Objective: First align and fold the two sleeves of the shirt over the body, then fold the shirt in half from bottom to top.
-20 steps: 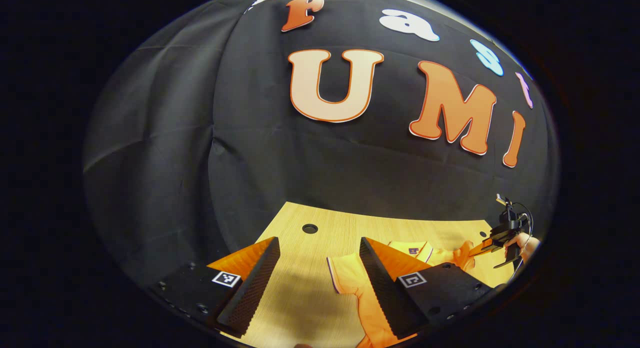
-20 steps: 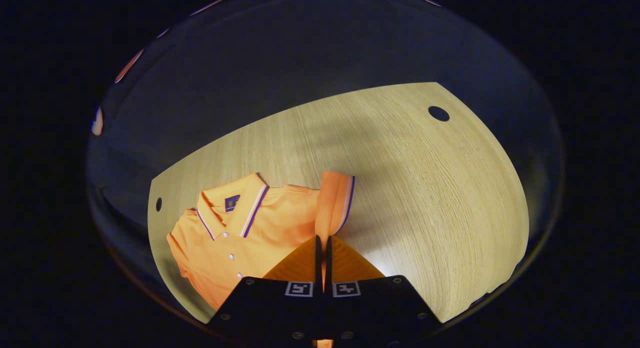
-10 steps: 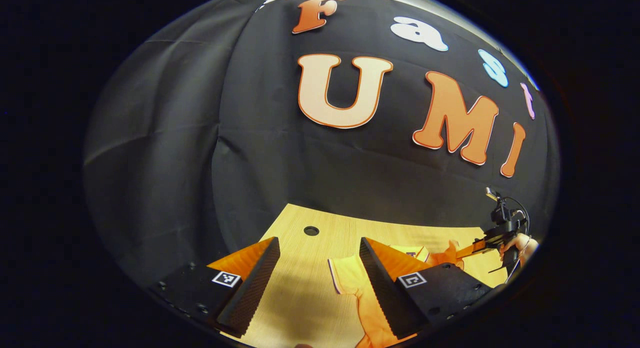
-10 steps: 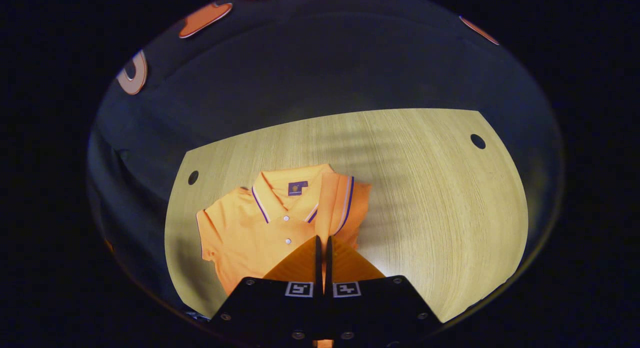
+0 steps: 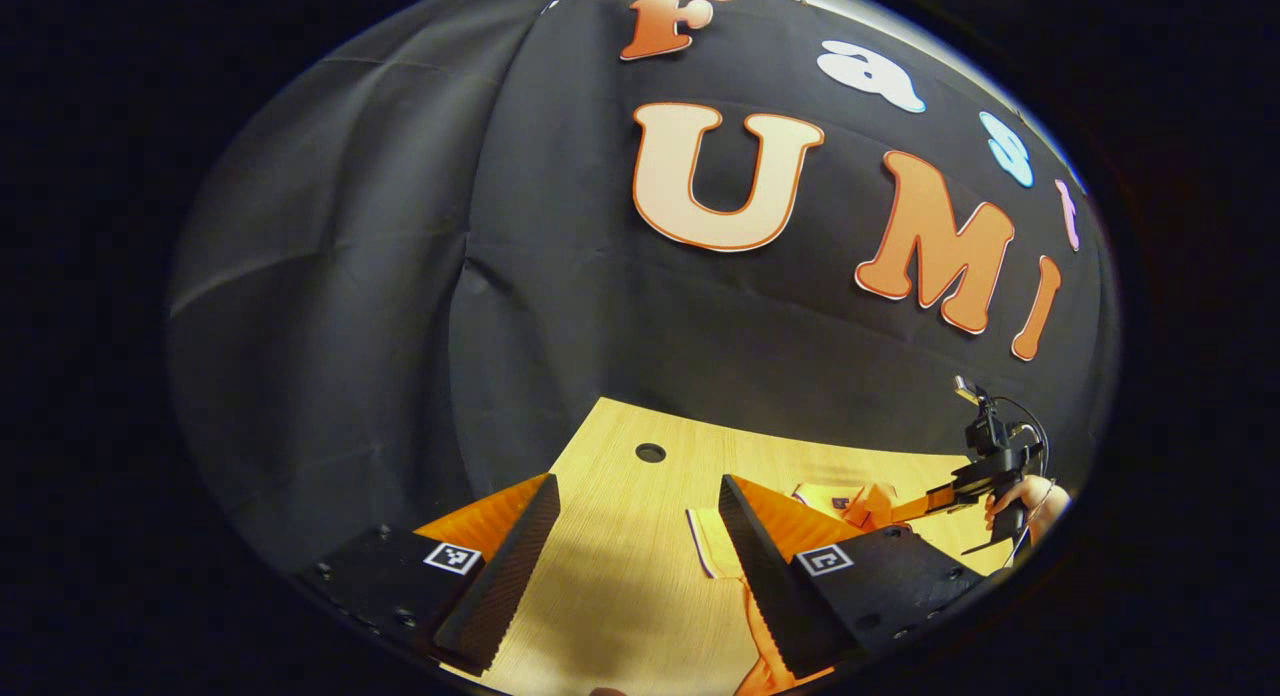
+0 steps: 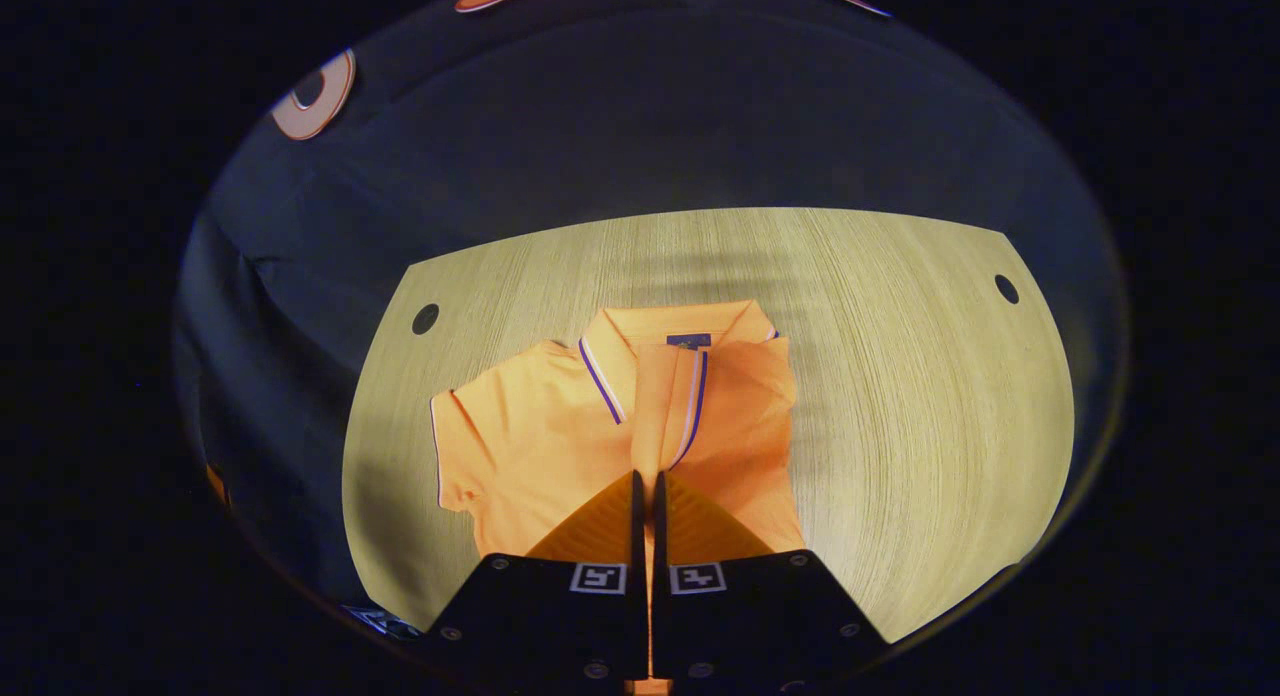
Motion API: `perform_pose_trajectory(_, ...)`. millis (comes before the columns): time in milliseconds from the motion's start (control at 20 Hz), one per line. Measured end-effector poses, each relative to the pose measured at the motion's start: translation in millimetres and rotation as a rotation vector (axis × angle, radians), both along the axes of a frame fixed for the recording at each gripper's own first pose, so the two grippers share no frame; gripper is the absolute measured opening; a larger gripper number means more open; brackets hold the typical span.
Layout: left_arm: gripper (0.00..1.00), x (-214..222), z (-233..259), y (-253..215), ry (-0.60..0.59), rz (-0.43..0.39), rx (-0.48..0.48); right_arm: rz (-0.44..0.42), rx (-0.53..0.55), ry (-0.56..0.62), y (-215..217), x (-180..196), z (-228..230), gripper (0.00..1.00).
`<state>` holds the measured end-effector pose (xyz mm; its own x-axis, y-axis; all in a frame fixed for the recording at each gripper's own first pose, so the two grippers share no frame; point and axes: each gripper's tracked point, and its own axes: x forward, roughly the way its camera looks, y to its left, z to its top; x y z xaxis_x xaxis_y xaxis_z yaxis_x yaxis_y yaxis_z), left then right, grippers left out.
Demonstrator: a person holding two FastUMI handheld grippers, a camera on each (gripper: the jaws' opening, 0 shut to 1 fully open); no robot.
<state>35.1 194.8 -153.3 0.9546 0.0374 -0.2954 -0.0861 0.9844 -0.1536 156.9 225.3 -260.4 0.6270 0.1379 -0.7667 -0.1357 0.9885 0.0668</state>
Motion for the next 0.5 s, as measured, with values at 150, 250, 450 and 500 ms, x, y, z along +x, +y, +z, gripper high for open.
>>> perform_pose_trajectory(150, 0.98, 1, -7, 9, 0.013, 0.008, -0.016, 0.007, -0.005, 0.022, 12, -3, -14, 0.02)
perform_pose_trajectory(250, 0.98, 1, -9, 8, 0.016, 0.001, -0.025, 0.025, -0.007, 0.018, 18, -6, -16, 0.04)
perform_pose_trajectory(450, 0.98, 3, -10, 10, 0.019, -0.005, -0.013, 0.097, 0.122, 0.046, 60, -20, -11, 0.12)
perform_pose_trajectory(500, 0.98, 4, -9, 10, 0.017, -0.009, -0.013, 0.102, 0.099, 0.021, 59, -18, -12, 0.2)
